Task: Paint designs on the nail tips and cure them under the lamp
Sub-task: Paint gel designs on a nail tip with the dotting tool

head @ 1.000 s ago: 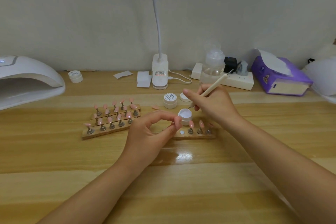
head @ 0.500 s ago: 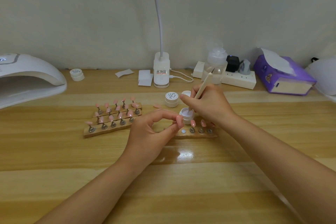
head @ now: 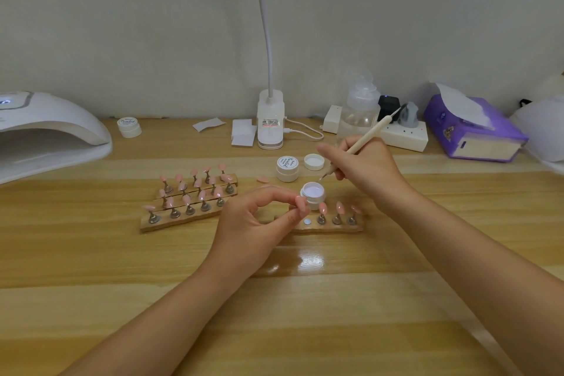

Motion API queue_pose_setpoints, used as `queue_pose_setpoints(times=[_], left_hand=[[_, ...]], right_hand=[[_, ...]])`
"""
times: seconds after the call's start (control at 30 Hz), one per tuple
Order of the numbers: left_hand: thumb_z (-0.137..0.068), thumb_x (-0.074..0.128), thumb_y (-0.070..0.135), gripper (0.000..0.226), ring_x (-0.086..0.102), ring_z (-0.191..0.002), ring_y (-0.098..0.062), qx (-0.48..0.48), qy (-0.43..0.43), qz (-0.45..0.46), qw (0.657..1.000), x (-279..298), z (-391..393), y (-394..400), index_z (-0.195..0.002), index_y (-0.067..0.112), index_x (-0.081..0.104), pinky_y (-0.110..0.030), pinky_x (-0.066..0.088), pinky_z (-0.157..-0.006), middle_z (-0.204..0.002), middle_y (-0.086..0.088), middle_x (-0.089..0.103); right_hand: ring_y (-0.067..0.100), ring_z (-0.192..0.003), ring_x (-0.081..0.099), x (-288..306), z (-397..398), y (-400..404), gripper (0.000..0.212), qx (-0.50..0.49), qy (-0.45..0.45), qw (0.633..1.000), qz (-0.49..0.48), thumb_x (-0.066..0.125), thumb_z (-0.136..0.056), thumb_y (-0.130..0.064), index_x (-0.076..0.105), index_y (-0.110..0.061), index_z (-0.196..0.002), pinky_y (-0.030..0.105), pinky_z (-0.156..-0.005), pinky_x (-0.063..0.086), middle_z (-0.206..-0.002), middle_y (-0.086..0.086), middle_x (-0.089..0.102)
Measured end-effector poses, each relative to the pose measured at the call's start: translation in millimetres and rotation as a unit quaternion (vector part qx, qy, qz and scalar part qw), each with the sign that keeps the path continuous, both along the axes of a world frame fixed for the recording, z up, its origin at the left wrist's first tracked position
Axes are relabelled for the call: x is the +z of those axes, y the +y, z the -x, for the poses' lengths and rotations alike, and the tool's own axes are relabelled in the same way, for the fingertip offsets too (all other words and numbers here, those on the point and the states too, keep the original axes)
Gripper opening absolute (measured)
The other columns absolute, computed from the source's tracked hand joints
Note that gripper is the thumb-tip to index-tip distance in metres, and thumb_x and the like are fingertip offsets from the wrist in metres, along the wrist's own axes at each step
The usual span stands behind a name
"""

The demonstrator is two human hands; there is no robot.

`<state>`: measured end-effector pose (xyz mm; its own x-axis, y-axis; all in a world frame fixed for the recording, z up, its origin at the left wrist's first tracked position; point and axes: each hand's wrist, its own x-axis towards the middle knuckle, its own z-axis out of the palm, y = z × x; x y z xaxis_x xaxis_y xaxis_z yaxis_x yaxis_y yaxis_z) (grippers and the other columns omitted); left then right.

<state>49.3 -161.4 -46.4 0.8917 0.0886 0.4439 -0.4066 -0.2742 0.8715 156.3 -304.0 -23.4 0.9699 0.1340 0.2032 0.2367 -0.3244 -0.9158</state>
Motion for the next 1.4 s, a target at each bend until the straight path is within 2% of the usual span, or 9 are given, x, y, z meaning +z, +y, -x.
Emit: queue_pose_setpoints(times=[0.13, 0.27, 0.43, 0.53, 0.63, 0.83, 1.0, 1.2, 1.4], left_hand=[[-0.066, 0.069, 0.026, 0.004, 0.064, -0.081, -0.001, 0.002, 0.000, -0.001, 1.000, 0.8, 0.7, -0.2, -0.069, 0.025, 0.068, -0.011, 0.043, -0.081, -0.079, 0.011, 0.071], [-0.066, 0.069, 0.028, 0.004, 0.064, -0.080, 0.001, 0.004, 0.003, 0.002, 1.000, 1.1, 1.1, -0.4, -0.070, 0.026, 0.068, -0.008, 0.042, -0.078, -0.079, 0.013, 0.071], [-0.070, 0.073, 0.014, 0.012, 0.062, -0.077, 0.003, 0.021, -0.009, -0.016, 1.000, 0.2, 1.5, 0.0, -0.072, 0.025, 0.068, -0.006, 0.041, -0.074, -0.077, 0.009, 0.070], [-0.069, 0.076, 0.021, 0.012, 0.058, -0.069, -0.003, 0.019, -0.073, -0.072, 0.995, 1.7, 4.9, 0.1, -0.076, 0.026, 0.067, -0.008, 0.039, -0.067, -0.073, 0.009, 0.068], [-0.073, 0.072, 0.014, 0.008, 0.058, -0.065, -0.004, -0.027, -0.102, -0.102, 0.989, 0.3, 9.8, -2.4, -0.076, 0.021, 0.069, -0.018, 0.045, -0.056, -0.078, 0.013, 0.067], [-0.073, 0.074, 0.004, 0.022, 0.062, -0.066, -0.002, -0.107, 0.012, -0.064, 0.992, -3.3, 14.2, -10.5, -0.072, 0.026, 0.071, -0.015, 0.045, -0.050, -0.073, 0.005, 0.068], [-0.070, 0.073, 0.012, 0.010, 0.068, -0.070, -0.014, -0.128, 0.083, -0.025, 0.988, -6.3, 13.9, -9.5, -0.068, 0.021, 0.072, -0.031, 0.057, -0.069, -0.072, 0.000, 0.070], [-0.067, 0.070, 0.019, 0.002, 0.069, -0.073, -0.012, -0.126, 0.110, -0.008, 0.986, -9.4, 12.3, -10.3, -0.068, 0.019, 0.072, -0.025, 0.055, -0.076, -0.073, 0.001, 0.072], [-0.071, 0.069, -0.009, 0.021, 0.069, -0.072, -0.006, -0.128, 0.130, -0.005, 0.983, -10.3, 9.5, -8.8, -0.070, 0.012, 0.071, -0.012, 0.050, -0.069, -0.069, 0.006, 0.071]], right_hand=[[0.000, -0.041, 0.050, 2.5, 0.4, -2.0, 0.041, 0.001, 0.030, 0.999, -0.042, 0.066, -0.082, -0.026, 0.048, -0.017, -0.048, 0.024, -0.062, 0.045, -0.039, -0.006, 0.054], [-0.002, -0.036, 0.046, 11.9, 3.3, -1.0, 0.042, 0.007, 0.032, 0.998, -0.057, 0.065, -0.084, -0.028, 0.047, -0.017, -0.048, 0.009, -0.045, 0.036, -0.037, -0.007, 0.052], [0.000, -0.039, 0.048, 20.1, 15.9, -0.1, 0.038, 0.003, 0.020, 0.995, -0.097, 0.064, -0.085, -0.029, 0.048, -0.012, -0.054, 0.019, -0.055, 0.038, -0.040, -0.004, 0.052], [0.002, -0.041, 0.050, 24.8, 31.8, 0.6, 0.039, 0.011, -0.023, 0.989, -0.143, 0.063, -0.085, -0.028, 0.048, -0.014, -0.053, 0.015, -0.048, 0.038, -0.044, -0.002, 0.053], [0.005, -0.040, 0.048, 29.5, 46.8, -1.2, 0.036, 0.026, -0.029, 0.978, -0.207, 0.062, -0.086, -0.027, 0.049, -0.011, -0.056, 0.012, -0.041, 0.037, -0.044, -0.003, 0.054], [0.008, -0.041, 0.048, 25.2, 63.9, -9.3, 0.033, 0.023, 0.002, 0.968, -0.248, 0.061, -0.084, -0.032, 0.054, -0.014, -0.057, 0.017, -0.044, 0.039, -0.042, -0.003, 0.052], [0.008, -0.041, 0.051, 11.6, 77.6, -14.2, 0.031, 0.041, -0.005, 0.969, -0.245, 0.060, -0.070, -0.049, 0.063, -0.023, -0.052, 0.015, -0.041, 0.039, -0.042, -0.002, 0.055], [0.005, -0.049, 0.059, -10.7, 87.8, -14.2, 0.023, 0.046, -0.003, 0.968, -0.247, 0.070, -0.056, -0.047, 0.062, -0.026, -0.053, 0.016, -0.052, 0.049, -0.051, -0.005, 0.062], [0.000, -0.042, 0.048, -20.9, 92.8, -13.2, 0.033, 0.032, -0.043, 0.975, -0.217, 0.069, -0.062, -0.043, 0.049, -0.022, -0.048, 0.014, -0.050, 0.043, -0.042, -0.007, 0.050]])
